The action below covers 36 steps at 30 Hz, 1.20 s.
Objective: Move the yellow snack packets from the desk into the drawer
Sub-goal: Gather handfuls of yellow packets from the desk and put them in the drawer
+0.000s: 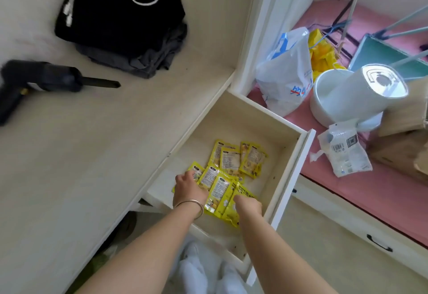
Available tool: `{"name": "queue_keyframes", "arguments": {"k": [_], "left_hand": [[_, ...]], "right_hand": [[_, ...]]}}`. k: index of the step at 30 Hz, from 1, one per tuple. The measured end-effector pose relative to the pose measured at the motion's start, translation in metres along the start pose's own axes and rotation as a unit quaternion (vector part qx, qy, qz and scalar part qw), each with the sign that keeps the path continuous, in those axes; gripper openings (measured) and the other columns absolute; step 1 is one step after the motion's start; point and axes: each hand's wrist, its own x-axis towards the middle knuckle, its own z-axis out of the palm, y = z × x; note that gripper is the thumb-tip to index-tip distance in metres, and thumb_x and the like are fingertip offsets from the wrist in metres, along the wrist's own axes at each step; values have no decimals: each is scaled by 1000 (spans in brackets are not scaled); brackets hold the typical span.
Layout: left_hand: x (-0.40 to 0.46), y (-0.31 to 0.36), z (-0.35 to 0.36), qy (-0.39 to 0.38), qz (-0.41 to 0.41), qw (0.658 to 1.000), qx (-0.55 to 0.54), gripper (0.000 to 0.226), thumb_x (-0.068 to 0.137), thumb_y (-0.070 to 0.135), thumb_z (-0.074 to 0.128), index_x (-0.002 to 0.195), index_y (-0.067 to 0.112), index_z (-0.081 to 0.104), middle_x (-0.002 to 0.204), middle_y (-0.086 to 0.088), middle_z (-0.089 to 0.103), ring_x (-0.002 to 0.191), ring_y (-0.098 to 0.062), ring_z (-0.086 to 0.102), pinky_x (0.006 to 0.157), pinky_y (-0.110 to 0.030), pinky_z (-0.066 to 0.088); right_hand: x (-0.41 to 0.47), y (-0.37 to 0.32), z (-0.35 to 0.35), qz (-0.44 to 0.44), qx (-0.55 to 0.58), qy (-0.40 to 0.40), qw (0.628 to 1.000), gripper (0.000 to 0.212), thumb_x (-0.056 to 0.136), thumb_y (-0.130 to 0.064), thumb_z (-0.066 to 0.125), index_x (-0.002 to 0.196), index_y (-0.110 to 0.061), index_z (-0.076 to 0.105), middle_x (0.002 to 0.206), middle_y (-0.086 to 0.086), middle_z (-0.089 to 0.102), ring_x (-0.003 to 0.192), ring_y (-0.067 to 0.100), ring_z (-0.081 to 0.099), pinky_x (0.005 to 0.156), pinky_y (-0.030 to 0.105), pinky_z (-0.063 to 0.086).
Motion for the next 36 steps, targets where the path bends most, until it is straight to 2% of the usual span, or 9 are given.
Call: {"name": "queue_keyframes", "arguments": {"k": [2,6,10,14,16,21,28,32,36], "left_hand": [[-15,4,-14,10,5,1000,-26,66,77,24,69,136,19,39,137,-8,37,118,-28,54,98,-35,43],[-50,1,-41,48,1,992,-116,51,79,20,67,126,17,49,124,-4,57,108,-21,60,95,-30,47],[-97,-16,-66,129,-10,971,-201,25,85,16,55,110,19,62,105,1,69,91,-16,65,82,-20,48],[-150,-64,-96,214,-45,946,-241,25,86,17,53,109,18,65,106,-2,70,101,-19,65,84,-20,45],[-180,-98,-111,258,-72,929,-256,24,87,19,54,109,19,65,106,-1,70,102,-19,64,87,-21,45],[-267,-193,-137,353,-144,863,-332,20,87,17,57,105,19,64,98,-2,67,89,-17,63,80,-21,44],[-393,-329,-135,454,-233,771,-380,14,86,12,60,96,22,58,87,-2,63,89,-20,63,82,-25,45],[-461,-405,-118,468,-289,735,-398,19,89,16,57,107,20,61,90,1,62,94,-20,60,80,-23,41],[-511,-469,-103,490,-321,690,-425,13,89,16,54,96,27,57,89,1,61,83,-18,55,76,-22,40]], "right_hand": [[-15,-5,-4,-41,-49,-3,998,41,73,-26,56,109,-7,54,91,7,50,79,26,47,63,28,36],[-67,-24,-4,-188,-106,-87,973,4,81,-18,55,84,-20,54,62,-1,49,61,18,47,53,23,34],[-123,-30,9,-334,-128,-136,924,17,79,-13,52,84,-20,67,70,2,59,64,19,52,60,25,41],[-178,-15,32,-404,-190,-195,873,20,80,-9,51,70,-8,68,63,4,54,67,18,49,63,28,38],[-206,3,47,-426,-244,-218,843,26,81,-10,48,56,-14,56,61,3,52,65,20,48,62,27,37],[-282,67,95,-434,-313,-313,785,12,86,-16,52,76,-20,58,85,3,62,78,18,57,77,30,52],[-379,196,173,-486,-441,-346,671,21,87,-12,48,76,-12,66,84,7,65,79,21,59,71,32,49],[-419,290,207,-465,-476,-370,649,27,84,-11,50,59,-16,59,67,5,64,74,23,60,66,31,44],[-444,364,229,-480,-507,-391,600,24,80,-14,52,58,-19,59,63,2,63,79,26,63,72,34,48]]}}
